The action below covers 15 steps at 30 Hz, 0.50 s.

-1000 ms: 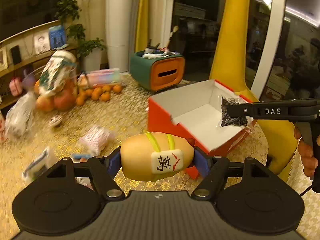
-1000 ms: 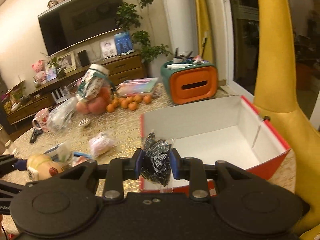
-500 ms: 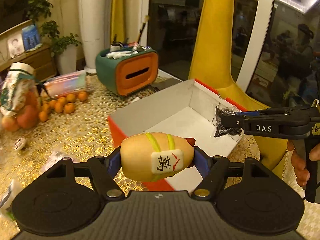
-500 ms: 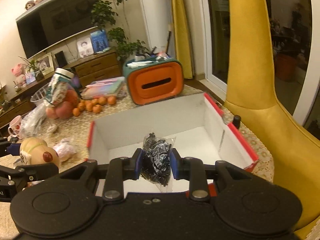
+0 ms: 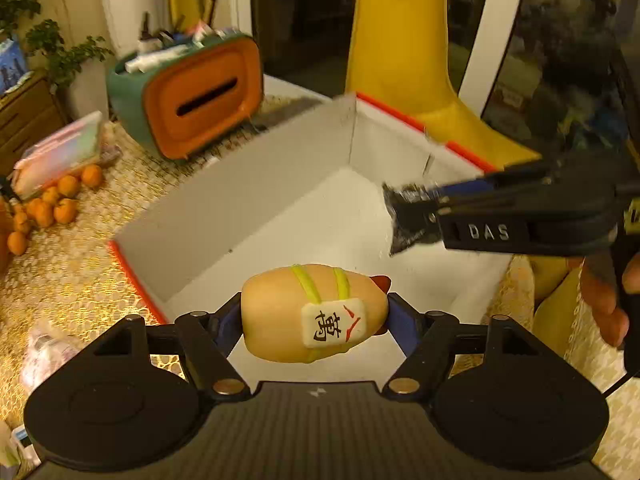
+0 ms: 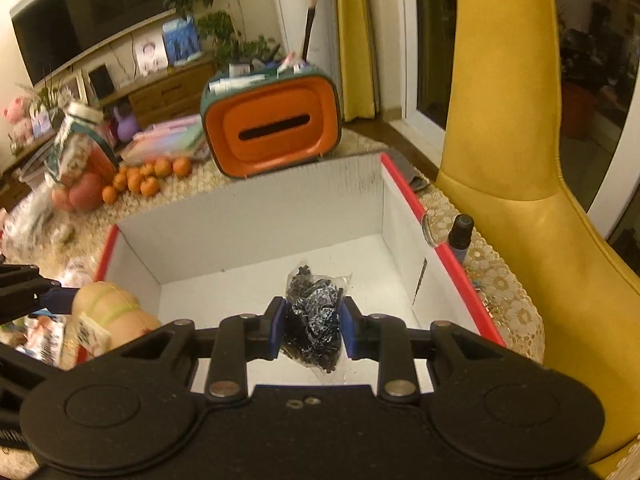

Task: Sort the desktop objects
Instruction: 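Carry the toy figure and black bag with both tools over the red box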

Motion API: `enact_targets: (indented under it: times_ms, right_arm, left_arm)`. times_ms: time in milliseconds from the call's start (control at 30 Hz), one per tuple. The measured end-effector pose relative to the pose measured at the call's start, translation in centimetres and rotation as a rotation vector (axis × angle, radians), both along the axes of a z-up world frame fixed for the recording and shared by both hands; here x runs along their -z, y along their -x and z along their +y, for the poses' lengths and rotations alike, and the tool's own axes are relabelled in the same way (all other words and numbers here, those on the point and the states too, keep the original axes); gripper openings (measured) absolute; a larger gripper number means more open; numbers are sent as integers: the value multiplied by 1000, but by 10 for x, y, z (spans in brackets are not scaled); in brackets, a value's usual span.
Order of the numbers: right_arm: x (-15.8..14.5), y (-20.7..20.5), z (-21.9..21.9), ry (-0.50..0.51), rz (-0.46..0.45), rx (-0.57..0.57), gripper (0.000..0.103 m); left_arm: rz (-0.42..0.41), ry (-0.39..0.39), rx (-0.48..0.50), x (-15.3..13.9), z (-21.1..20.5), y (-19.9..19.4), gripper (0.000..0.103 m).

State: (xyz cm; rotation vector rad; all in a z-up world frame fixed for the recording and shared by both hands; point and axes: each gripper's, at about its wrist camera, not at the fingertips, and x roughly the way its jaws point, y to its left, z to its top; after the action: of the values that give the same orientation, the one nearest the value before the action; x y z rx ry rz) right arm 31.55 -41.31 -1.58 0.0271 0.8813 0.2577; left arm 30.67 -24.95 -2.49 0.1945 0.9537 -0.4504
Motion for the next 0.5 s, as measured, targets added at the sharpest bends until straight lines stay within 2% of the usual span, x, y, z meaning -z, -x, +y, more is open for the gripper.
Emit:
enact_targets:
  times_ms: [333,500]
  right_arm:
    - [26,-28,7,64,96,-67,28]
    - [31,-34,9,110,121,-110,28]
  left_arm:
    - [89,-70,20,35,-19,-30,73]
    - [138,-69,29,43,-20,-38,74]
